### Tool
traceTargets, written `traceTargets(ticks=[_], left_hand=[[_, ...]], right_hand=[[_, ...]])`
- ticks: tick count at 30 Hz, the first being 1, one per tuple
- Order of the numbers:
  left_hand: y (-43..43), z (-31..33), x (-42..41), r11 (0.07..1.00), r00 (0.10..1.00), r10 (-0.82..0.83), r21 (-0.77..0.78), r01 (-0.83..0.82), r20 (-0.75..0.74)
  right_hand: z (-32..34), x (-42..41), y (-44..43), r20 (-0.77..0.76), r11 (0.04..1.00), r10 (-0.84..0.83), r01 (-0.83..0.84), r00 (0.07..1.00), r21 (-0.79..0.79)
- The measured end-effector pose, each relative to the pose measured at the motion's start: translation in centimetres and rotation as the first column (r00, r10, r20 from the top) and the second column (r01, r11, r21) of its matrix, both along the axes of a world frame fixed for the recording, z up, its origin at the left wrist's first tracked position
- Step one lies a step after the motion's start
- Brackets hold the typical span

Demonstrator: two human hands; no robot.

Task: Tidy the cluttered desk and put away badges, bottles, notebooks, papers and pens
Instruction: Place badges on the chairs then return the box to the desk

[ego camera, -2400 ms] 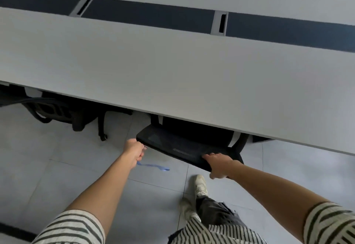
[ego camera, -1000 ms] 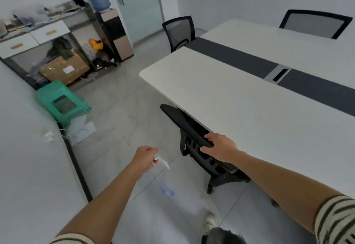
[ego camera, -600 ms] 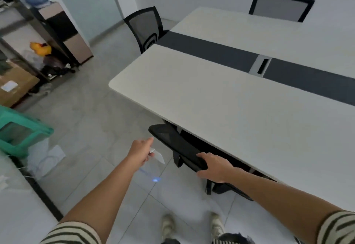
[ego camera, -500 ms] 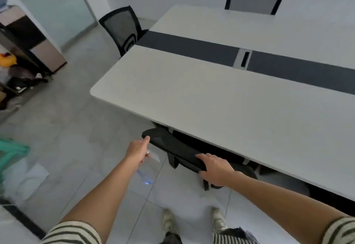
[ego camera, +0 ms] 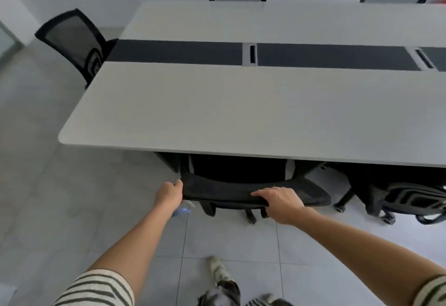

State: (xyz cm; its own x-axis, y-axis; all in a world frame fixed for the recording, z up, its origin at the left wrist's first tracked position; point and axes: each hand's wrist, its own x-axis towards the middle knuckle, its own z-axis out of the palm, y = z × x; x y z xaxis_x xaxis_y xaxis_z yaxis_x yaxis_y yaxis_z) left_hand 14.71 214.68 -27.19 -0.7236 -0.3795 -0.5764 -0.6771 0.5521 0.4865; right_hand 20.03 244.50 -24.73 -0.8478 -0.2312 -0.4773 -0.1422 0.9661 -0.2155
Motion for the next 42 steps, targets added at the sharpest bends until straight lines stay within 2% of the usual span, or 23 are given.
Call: traceTargets(ticks=[3, 13, 19, 25, 33, 42], left_hand=[[1.1, 0.2, 3.3, 0.999, 1.000, -0.016, -0.040, 0.015, -0.022], [2.0, 0.4, 13.9, 0.978, 0.979, 0.197, -0.059, -0.201, -0.061], [1.5, 1.5, 21.2, 0.960, 0.972, 0.214, -0.165, -0.228, -0.098], [-0.1, 0.9, 25.1, 0.946, 0.966, 0.227, -0.207, -0.248, -0.121], [0.2, 1.0, 22.2, 0.950, 0.958, 0.245, -0.163, -0.268, -0.147], [2.2, 1.5, 11.7, 0.971, 0.972, 0.202, -0.103, -0.214, -0.116]], right_hand=[[-0.3, 2.8, 0.9, -0.018, 1.000, 0.015, -0.015, 1.000, -0.007], [-0.6, 11.5, 0.8, -0.084, 0.996, 0.077, -0.080, 0.994, -0.031], [-0.7, 17.8, -0.4, -0.059, 0.990, 0.124, -0.127, 0.991, -0.058], [-0.8, 21.7, -1.8, -0.080, 0.984, 0.150, -0.157, 0.985, -0.088], [-0.6, 19.3, -1.7, -0.094, 0.991, 0.123, -0.128, 0.988, -0.044], [-0.3, 9.3, 0.0, -0.112, 0.998, 0.038, -0.033, 0.993, 0.047]])
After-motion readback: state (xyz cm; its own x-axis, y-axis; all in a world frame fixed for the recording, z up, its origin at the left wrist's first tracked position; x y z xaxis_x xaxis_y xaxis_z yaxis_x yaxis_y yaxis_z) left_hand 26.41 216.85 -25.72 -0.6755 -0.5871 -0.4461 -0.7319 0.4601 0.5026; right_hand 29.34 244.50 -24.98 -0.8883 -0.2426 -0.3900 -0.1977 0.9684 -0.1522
